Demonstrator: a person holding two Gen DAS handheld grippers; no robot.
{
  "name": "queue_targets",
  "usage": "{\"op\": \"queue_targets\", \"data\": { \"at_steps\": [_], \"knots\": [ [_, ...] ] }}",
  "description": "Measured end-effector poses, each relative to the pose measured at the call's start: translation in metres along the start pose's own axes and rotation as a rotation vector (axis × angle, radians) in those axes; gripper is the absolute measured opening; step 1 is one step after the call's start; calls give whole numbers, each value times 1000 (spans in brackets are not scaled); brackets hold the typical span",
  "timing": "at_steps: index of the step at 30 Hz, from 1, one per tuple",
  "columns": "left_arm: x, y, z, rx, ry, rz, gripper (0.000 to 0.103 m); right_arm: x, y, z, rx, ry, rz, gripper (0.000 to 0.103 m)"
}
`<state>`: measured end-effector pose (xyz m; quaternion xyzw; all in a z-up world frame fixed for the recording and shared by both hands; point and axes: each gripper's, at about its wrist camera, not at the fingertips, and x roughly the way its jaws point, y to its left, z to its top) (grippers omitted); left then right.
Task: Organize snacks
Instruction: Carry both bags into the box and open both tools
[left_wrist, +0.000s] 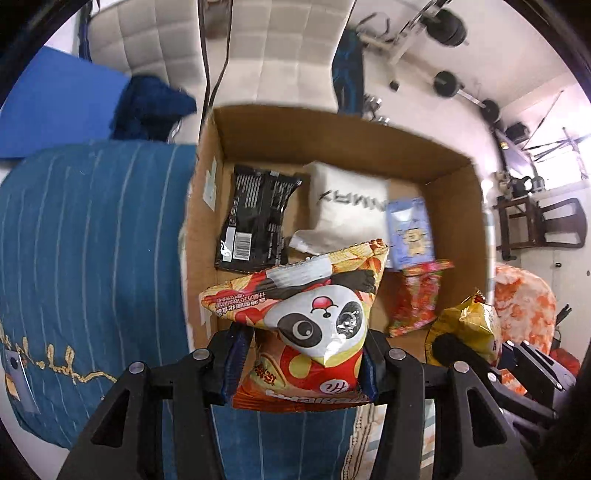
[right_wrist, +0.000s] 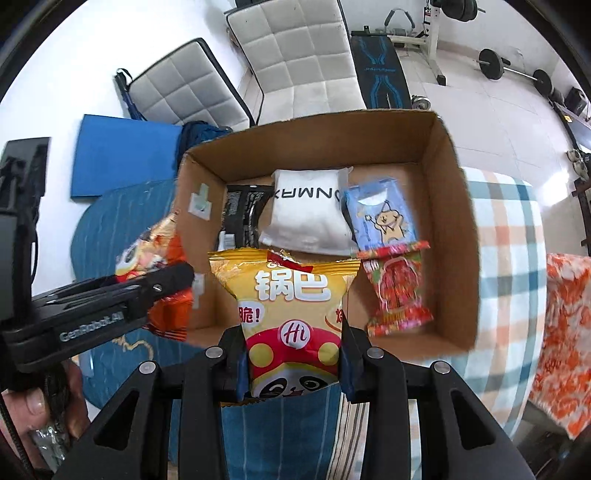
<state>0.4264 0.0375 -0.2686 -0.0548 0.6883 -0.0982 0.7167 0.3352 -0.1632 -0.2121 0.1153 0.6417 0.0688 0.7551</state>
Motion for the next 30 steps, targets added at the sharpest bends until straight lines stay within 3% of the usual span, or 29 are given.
{"op": "queue_targets", "data": {
  "at_steps": [7,12,20,26,30],
  "knots": [
    [65,9,8,-33,128,8,48,69,-9,16,-11,86,-32,39],
    [88,16,5,-40,167,14,48,102,-20,16,6,123,-56,39],
    [96,13,6,-26,184,24,49,125,-24,19,11,159,-42,39],
    [81,15,4,-39,168,29,51,125,-25,22,20,156,-45,41],
    [66,14,1,-26,136,48,59,119,-26,22,26,154,-37,51]
  ]
}}
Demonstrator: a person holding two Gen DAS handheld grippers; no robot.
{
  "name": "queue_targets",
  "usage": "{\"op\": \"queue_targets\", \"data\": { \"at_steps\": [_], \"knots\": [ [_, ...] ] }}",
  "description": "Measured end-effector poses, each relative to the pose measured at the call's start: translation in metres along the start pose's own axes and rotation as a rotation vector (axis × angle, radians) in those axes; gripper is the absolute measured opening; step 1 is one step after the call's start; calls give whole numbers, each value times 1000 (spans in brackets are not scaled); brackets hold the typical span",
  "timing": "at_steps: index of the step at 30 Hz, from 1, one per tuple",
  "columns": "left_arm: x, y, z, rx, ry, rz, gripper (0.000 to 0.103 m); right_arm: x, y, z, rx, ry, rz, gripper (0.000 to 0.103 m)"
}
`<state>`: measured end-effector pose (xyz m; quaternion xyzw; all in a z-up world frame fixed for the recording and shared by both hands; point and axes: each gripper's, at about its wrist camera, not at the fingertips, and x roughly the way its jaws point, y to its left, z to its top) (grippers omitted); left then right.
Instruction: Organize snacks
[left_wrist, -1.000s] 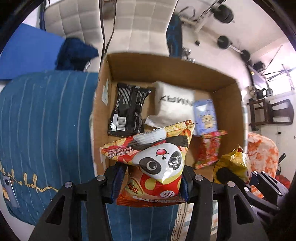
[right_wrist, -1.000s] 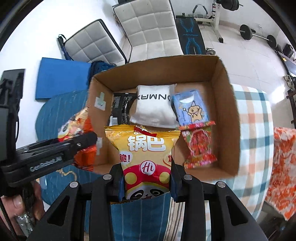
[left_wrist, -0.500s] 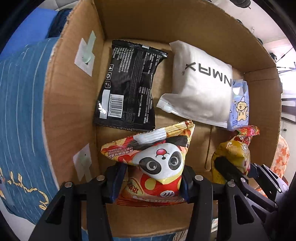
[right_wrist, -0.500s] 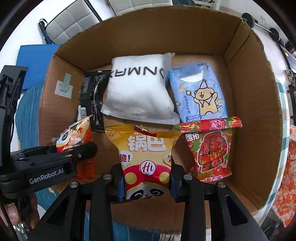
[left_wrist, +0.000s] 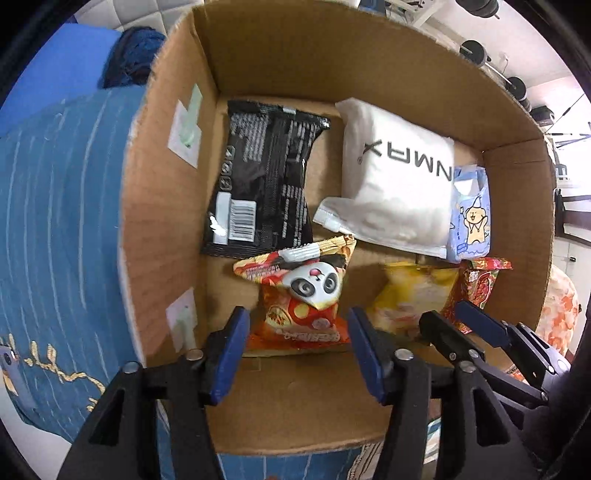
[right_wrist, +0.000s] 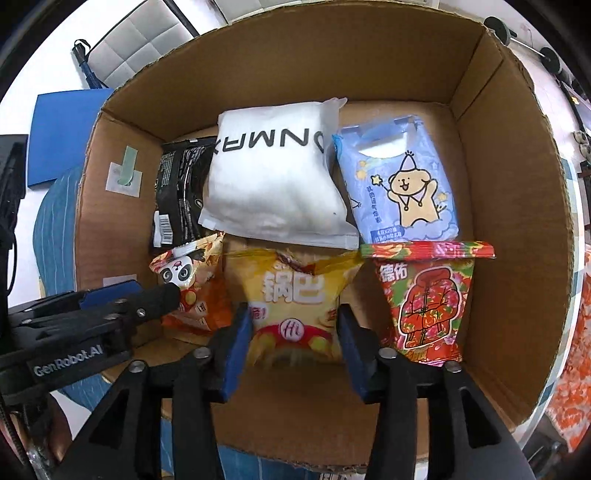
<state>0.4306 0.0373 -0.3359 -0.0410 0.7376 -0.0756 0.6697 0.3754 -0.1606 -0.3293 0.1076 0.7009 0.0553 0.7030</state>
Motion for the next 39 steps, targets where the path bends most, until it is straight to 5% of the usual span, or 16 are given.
{"op": "queue_targets", "data": {
  "at_steps": [5,11,14,19,31,39],
  "knots": [
    [-24,2,-6,10,-48,41,63,-16,-1,-5,-15,-24,-38,60],
    [-49,3,-25,19,-150,122,95,-35,-2,-17,-49,-68,-132,81],
    [-54,3,-31,21,-174,129,102,-44,-4,-25,-54,-84,-157,85],
    [-59,-8,-41,39,-216,141,102,-54,-2,-34,-64,-103,-181,96],
    [-91,-21,-68,55,-318,183,102,-80,-5,-55,-33,-149,-170,96],
    [-137,-40,-114,76,-414,154,102,-124,-3,-89,-34,-219,-162,96]
  ]
}}
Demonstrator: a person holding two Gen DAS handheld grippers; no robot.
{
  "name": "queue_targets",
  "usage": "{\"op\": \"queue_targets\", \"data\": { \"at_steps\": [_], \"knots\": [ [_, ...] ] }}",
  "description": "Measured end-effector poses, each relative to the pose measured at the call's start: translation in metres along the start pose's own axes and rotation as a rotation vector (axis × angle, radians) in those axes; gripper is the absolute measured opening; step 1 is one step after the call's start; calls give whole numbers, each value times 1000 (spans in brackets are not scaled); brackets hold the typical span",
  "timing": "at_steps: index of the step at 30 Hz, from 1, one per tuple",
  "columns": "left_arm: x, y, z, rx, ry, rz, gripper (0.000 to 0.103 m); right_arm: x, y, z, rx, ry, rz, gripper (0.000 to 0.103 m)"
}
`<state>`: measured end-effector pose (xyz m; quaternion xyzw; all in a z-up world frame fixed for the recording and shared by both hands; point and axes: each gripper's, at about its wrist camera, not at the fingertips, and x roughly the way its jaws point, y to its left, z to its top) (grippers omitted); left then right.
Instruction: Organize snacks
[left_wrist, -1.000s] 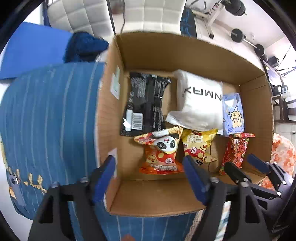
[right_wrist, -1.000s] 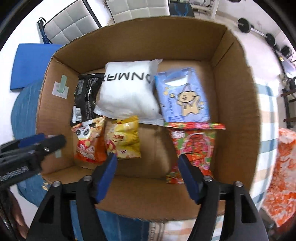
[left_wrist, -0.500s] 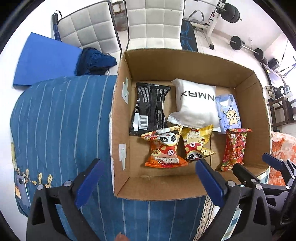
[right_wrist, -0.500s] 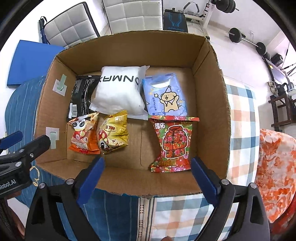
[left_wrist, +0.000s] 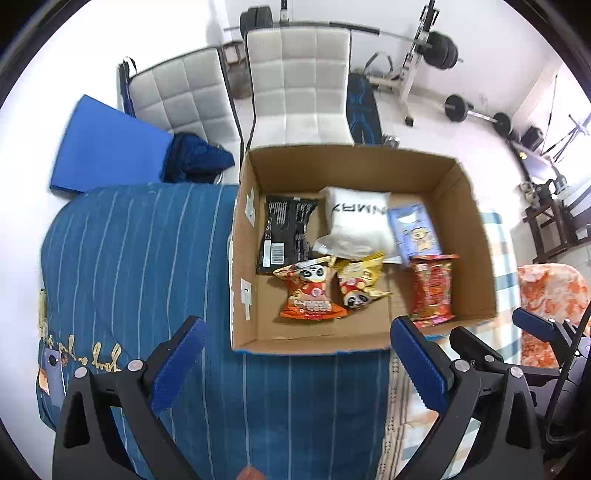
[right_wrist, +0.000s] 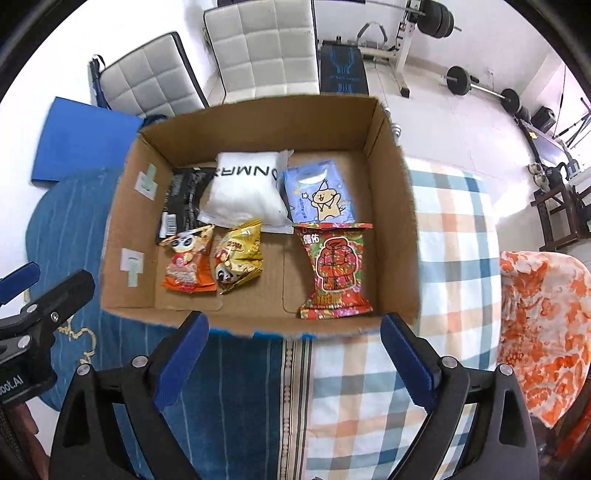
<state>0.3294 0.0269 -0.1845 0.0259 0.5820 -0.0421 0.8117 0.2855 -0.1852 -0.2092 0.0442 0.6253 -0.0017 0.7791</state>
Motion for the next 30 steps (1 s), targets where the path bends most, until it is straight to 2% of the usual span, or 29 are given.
{"op": "queue_targets", "data": {
  "at_steps": [11,19,23,27,30],
  "knots": [
    [-110,-4,-52,-4,-150,-26,102,-116,-19,-64,31,-147,31,96],
    [-168,-6,-82,-12,-203,-32,102,-197,-26,-113,49,-230,80,96],
    [-192,-8,-95,-7,-226,-42,102,-228,-27,-133,54,-260,97,96],
    [-213,-10,-105,9,-269,-9,102,-248,-27,-148,55,-270,125,96],
    [-224,-11,-110,15,-294,7,102,-262,-26,-159,52,-291,109,96]
  ]
}}
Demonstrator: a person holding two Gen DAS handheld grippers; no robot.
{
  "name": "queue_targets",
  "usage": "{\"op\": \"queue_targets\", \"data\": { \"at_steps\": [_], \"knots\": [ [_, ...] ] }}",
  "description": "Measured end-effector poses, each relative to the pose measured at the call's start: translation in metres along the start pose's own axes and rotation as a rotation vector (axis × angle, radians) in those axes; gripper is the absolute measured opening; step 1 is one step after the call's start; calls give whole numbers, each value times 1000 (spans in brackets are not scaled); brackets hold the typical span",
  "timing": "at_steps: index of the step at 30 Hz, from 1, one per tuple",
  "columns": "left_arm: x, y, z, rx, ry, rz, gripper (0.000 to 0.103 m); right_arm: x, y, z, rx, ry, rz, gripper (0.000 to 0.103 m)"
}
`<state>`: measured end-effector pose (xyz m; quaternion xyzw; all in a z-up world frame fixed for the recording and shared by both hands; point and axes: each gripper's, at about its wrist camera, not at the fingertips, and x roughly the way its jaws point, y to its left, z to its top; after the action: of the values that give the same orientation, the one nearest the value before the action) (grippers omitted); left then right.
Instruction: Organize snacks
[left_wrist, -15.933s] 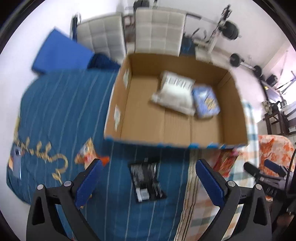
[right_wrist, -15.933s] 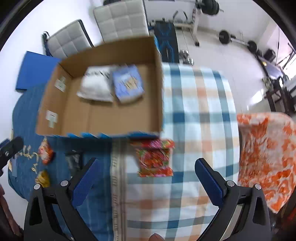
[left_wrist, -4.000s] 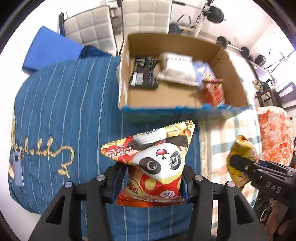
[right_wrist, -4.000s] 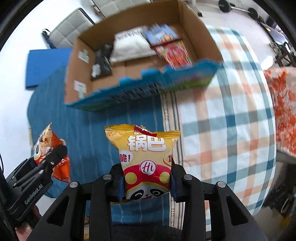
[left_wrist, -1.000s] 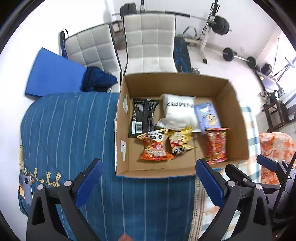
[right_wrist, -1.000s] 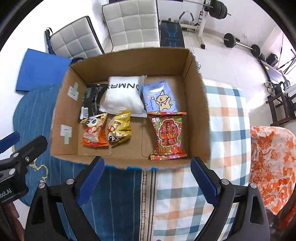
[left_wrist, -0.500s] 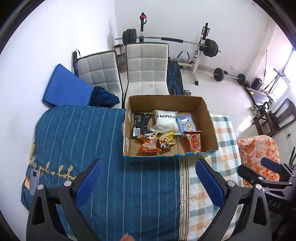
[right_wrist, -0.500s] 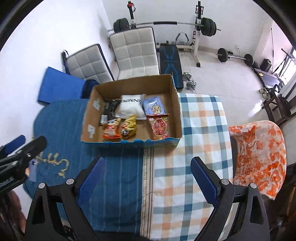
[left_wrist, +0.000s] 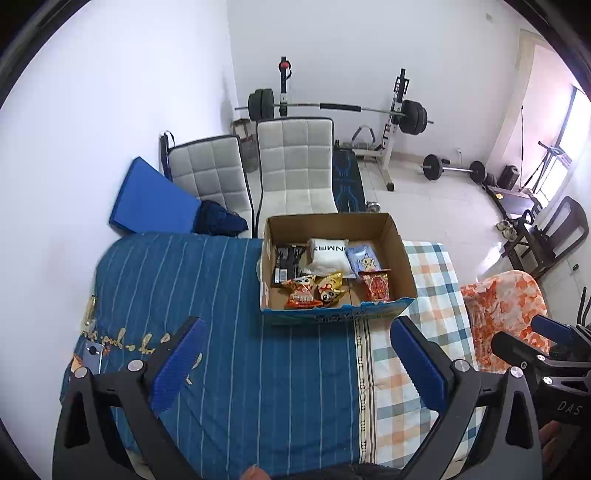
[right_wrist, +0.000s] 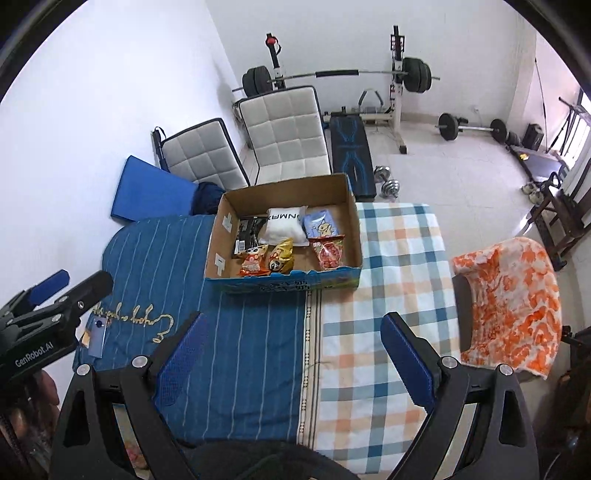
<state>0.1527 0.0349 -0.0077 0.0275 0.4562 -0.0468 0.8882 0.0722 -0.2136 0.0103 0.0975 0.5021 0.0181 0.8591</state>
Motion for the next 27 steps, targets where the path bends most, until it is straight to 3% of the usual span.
{"op": "queue_targets", "data": {
  "at_steps": [8,13,17,19,27],
  "knots": [
    [-16,-3,-4,6,7,-37,102,-29,6,-8,-29,-19,-17,96],
    [-31,-5,0,9,-37,-29,102,-46,10,-7,-41,-67,-42,96],
    [-33,-4,3,-3,-66,-16,102,-50,9,0,-31,-96,-66,97],
    [-32,-3,5,-15,-75,-14,102,-50,8,4,-26,-109,-75,103],
    [-23,-1,9,-22,-82,17,103,-44,11,20,-22,-139,-82,103]
  ]
}}
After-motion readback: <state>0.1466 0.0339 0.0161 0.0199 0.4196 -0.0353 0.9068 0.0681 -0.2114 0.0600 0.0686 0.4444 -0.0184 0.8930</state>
